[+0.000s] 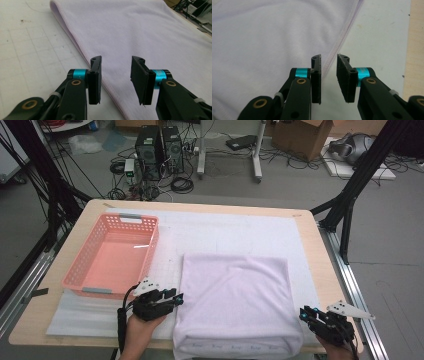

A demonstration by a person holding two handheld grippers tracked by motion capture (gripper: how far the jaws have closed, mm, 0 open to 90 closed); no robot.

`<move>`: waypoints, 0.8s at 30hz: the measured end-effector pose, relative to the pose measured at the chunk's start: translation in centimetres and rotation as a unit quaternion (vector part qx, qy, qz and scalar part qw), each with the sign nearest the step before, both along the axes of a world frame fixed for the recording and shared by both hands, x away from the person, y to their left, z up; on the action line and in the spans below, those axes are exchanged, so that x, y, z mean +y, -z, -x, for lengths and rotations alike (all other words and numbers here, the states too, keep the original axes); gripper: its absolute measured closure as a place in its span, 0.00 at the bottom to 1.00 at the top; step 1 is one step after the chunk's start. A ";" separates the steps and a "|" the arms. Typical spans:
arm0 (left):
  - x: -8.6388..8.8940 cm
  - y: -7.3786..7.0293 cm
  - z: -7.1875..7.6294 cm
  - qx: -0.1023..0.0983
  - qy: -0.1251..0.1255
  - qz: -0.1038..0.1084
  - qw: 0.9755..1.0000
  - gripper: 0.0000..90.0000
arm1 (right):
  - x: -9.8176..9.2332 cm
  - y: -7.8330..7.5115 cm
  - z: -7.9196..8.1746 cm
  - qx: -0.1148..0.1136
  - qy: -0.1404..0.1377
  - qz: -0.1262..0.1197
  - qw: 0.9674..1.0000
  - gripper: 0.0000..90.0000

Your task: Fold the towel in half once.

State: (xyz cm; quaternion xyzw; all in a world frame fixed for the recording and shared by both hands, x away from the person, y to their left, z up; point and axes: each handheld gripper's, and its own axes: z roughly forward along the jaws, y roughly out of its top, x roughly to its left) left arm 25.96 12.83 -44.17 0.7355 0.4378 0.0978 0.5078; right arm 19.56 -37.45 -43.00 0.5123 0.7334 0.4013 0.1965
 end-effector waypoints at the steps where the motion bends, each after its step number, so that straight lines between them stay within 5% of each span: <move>1: -0.1 0.1 -0.4 0.001 -0.001 0.000 1.000 0.68 | 0.0 0.1 -0.3 0.001 0.001 0.001 1.000 0.82; 10: -0.8 0.9 -4.3 0.026 -0.006 -0.032 0.999 0.72 | 0.4 0.9 -5.0 0.010 0.019 0.001 1.000 0.83; 16: -1.3 1.2 -5.1 0.037 -0.013 -0.048 0.998 0.70 | 1.6 1.7 -7.7 0.029 0.016 0.009 0.999 0.68; 18: -1.6 1.2 -5.0 0.026 -0.028 -0.072 0.997 0.82 | 1.7 1.9 -8.0 0.028 0.018 0.012 0.999 0.75; 20: -1.6 1.1 -5.1 0.031 -0.028 -0.070 0.997 0.95 | 1.5 1.8 -8.2 0.037 0.006 0.004 0.999 0.94; 24: -1.6 1.0 -5.0 0.030 -0.032 -0.076 0.996 0.96 | 1.2 1.6 -8.0 0.037 0.019 0.017 0.999 0.96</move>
